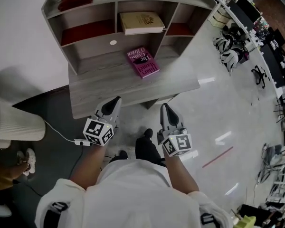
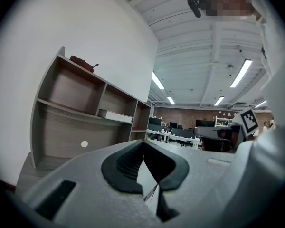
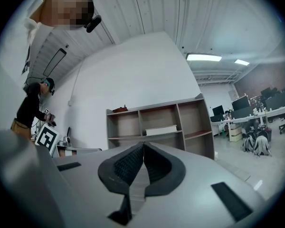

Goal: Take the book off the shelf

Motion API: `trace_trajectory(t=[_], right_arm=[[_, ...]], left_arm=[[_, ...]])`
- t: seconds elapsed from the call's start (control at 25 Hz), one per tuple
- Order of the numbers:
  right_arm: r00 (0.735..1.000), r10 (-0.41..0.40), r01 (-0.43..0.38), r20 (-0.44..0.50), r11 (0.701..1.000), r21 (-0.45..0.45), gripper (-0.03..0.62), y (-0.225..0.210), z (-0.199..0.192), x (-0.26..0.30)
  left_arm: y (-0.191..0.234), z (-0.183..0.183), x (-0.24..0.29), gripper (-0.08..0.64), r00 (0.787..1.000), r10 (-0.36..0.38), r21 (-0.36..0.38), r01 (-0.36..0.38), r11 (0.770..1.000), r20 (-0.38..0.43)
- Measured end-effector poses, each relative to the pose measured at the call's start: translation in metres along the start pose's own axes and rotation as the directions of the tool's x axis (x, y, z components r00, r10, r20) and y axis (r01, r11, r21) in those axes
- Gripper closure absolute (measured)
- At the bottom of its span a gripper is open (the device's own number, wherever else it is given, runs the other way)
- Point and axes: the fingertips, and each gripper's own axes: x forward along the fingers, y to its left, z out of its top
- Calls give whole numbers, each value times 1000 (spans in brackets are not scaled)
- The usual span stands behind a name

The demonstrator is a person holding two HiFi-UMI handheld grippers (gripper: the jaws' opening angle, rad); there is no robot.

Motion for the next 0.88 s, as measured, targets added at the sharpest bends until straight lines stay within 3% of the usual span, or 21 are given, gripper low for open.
trace_trajectory(t=[0.44, 0.76, 0.88], right_arm=[[998, 50, -51, -27, 998, -42, 577, -81, -4, 91], [976, 216, -216, -31, 976, -5, 577, -138, 7, 180], [964, 263, -263, -37, 965, 14, 577, -156, 9, 207]], left_arm=[[41, 4, 102, 543, 996, 87, 22, -87, 996, -21], [82, 12, 185, 542, 982, 187, -99, -188, 977, -14], [91, 25, 213, 541, 978, 208, -102, -205, 973, 17]])
